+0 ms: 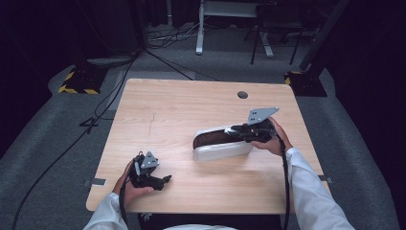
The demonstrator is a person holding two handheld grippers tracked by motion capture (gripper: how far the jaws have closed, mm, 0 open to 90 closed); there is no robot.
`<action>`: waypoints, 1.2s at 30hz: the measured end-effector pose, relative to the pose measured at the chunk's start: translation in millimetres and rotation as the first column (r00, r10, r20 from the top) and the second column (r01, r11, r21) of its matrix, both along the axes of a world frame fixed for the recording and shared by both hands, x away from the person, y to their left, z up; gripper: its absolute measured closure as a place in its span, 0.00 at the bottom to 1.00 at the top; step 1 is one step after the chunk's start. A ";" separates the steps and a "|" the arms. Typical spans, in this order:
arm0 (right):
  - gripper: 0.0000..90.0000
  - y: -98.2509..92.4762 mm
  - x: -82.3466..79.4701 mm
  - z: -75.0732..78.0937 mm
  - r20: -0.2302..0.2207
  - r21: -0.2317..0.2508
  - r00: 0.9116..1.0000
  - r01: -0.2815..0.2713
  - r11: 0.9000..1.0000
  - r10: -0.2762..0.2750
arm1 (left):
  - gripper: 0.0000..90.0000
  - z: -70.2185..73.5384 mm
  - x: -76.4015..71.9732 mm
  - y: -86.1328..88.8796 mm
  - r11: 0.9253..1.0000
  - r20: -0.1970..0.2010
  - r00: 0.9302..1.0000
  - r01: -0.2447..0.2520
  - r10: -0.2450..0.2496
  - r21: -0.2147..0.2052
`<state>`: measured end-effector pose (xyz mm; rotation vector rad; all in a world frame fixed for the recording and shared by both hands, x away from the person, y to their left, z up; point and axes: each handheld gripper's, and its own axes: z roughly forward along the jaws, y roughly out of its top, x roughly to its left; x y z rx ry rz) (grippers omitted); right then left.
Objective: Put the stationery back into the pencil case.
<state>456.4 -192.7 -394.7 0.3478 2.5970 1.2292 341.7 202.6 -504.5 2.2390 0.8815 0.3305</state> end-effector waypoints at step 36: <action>0.53 -10.8 -3.8 0.1 -0.020 -0.024 0.996 0.085 0.996 -0.086 | 0.17 -0.1 0.0 0.0 1.000 -0.001 1.000 0.000 0.000 -0.002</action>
